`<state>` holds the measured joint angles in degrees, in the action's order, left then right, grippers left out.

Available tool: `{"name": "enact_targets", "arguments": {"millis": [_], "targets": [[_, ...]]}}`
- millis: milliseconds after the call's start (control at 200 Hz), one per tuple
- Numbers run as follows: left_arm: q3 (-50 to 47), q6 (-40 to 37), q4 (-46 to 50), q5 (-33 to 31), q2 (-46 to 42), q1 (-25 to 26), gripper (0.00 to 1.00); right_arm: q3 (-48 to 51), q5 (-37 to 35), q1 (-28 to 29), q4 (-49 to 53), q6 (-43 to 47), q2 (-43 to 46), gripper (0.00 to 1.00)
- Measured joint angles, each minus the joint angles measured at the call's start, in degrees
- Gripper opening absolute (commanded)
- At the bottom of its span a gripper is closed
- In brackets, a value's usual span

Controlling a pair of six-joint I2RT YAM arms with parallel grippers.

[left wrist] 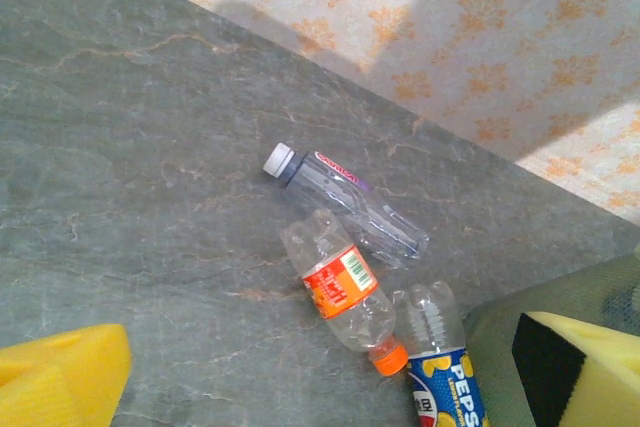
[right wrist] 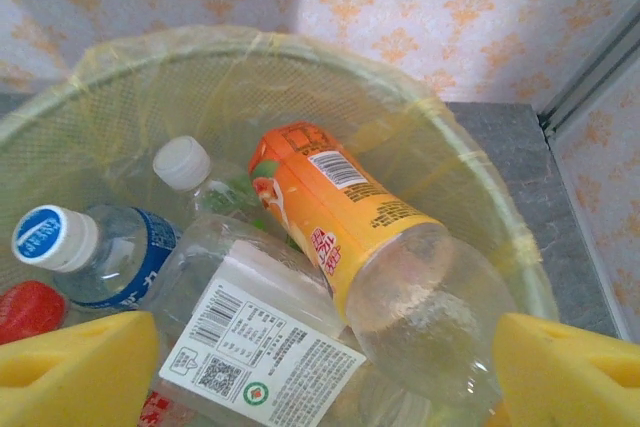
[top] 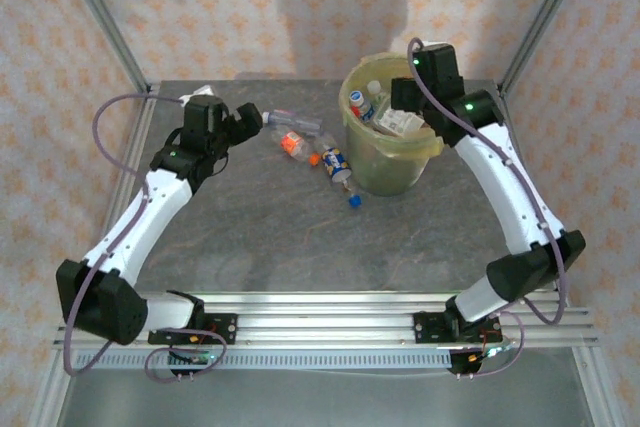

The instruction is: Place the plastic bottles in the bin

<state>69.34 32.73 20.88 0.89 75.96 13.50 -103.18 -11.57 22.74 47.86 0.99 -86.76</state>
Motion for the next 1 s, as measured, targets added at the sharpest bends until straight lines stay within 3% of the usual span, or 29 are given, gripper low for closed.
{"name": "enact_targets", "arguments": {"millis": [80,651,1001], "targets": [[4.63,1.38,2.86,-0.96,4.72,0.85,1.00,0.11,0.76,0.00,0.11,-0.85,2.25,1.00],[23.32,12.83,9.44,-0.87,37.79,3.69,1.00,2.95,3.93,0.00,1.46,-2.93,8.41,0.99],[29.83,15.72,9.77,0.42,48.19,4.15,0.97,3.89,4.87,0.00,1.46,-2.95,8.85,0.99]]}}
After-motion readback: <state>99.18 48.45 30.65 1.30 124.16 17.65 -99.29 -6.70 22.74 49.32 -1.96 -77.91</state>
